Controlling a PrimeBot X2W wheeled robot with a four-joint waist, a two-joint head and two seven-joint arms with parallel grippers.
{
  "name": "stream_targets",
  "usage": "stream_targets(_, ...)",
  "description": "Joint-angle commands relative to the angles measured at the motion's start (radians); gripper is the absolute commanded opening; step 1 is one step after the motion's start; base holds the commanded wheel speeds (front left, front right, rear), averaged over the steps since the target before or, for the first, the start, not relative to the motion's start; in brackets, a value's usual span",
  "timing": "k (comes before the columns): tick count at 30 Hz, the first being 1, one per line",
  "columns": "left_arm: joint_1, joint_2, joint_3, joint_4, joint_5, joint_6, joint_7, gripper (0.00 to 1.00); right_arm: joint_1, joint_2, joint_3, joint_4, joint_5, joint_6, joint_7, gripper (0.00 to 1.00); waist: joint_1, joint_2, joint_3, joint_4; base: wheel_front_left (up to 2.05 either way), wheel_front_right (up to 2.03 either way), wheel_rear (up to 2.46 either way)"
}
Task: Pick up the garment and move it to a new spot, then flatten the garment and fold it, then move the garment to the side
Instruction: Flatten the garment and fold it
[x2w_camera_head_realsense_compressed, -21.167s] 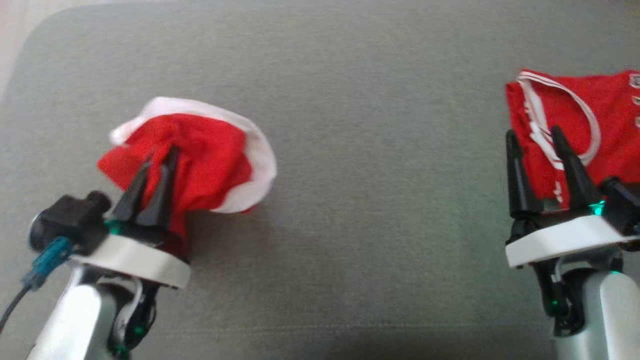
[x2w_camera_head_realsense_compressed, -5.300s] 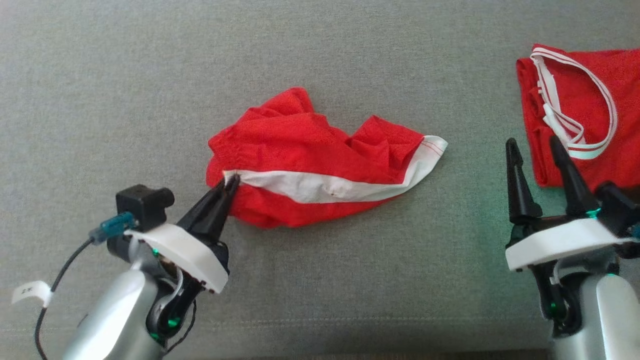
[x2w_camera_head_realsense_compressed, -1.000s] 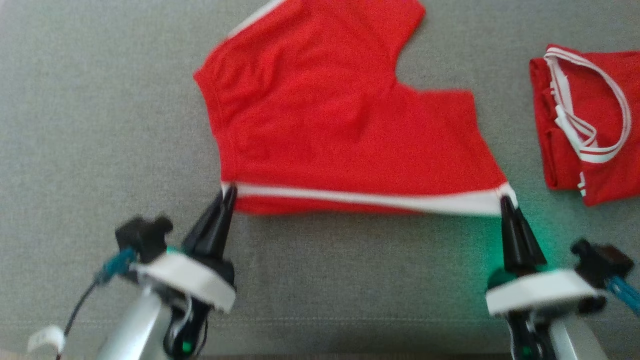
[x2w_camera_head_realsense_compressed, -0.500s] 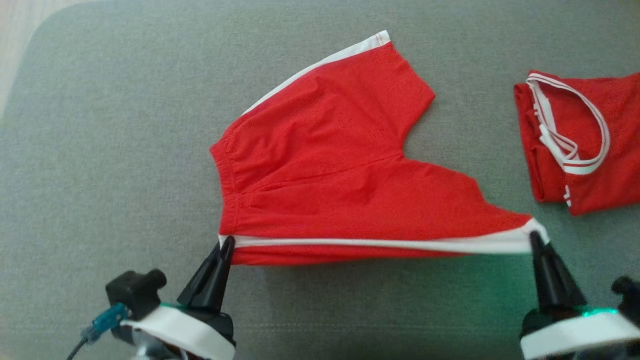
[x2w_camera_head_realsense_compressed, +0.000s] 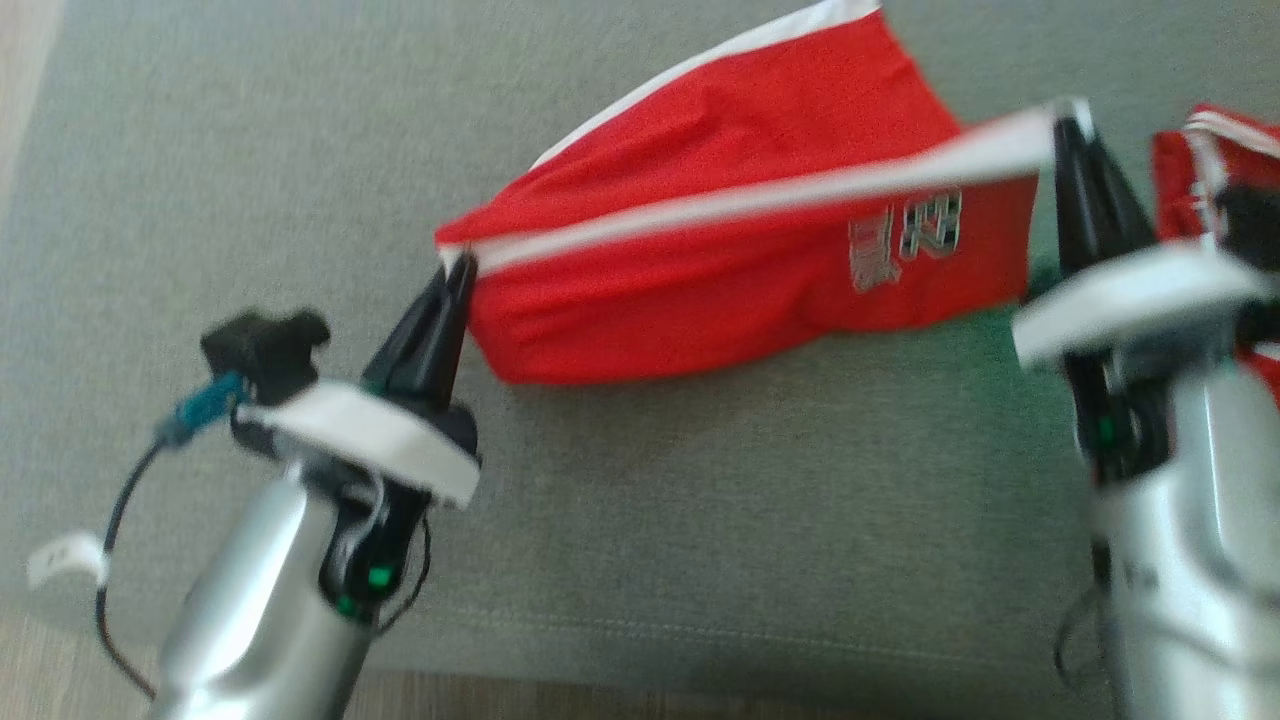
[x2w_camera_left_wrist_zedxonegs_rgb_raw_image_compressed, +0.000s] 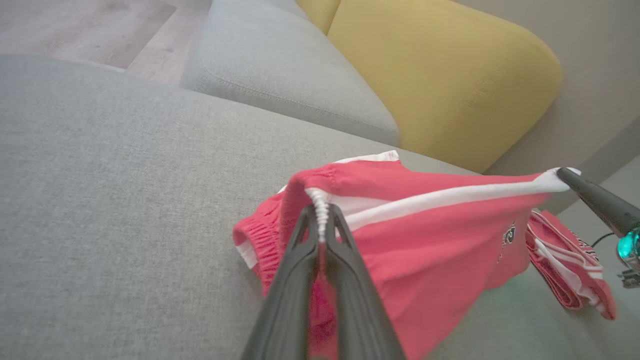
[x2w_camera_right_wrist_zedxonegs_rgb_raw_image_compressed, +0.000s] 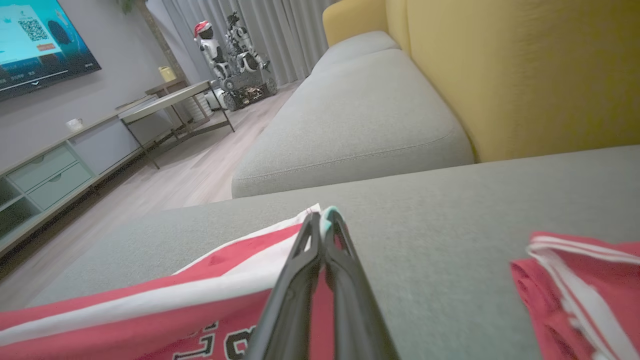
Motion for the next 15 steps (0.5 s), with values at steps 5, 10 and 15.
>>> stream_targets(5, -0.186, -0.026, 0.029, 0.124, -0.028, -0.036, -0.026, 0.0, -0.28, -0.005, 0.057, 0.184, -0.041, -0.001, -0.023, 0.0, 0.0001, -0.0001, 0.109, 0.06, 0.0, 0.0, 0.0)
stream_targets(10, -0.309, -0.065, 0.02, 0.267, -0.057, -0.055, -0.064, 0.0, -0.469, -0.008, 0.071, 0.388, -0.067, -0.001, -0.074, 0.0, 0.0001, -0.0001, 0.164, 0.089, 0.0, 0.0, 0.0)
stream_targets(15, -0.419, -0.098, -0.016, 0.418, -0.093, -0.066, -0.101, 0.0, -0.62, -0.014, 0.092, 0.606, -0.084, -0.001, -0.147, 0.0, 0.0001, -0.0001, 0.199, 0.107, 0.0, 0.0, 0.0)
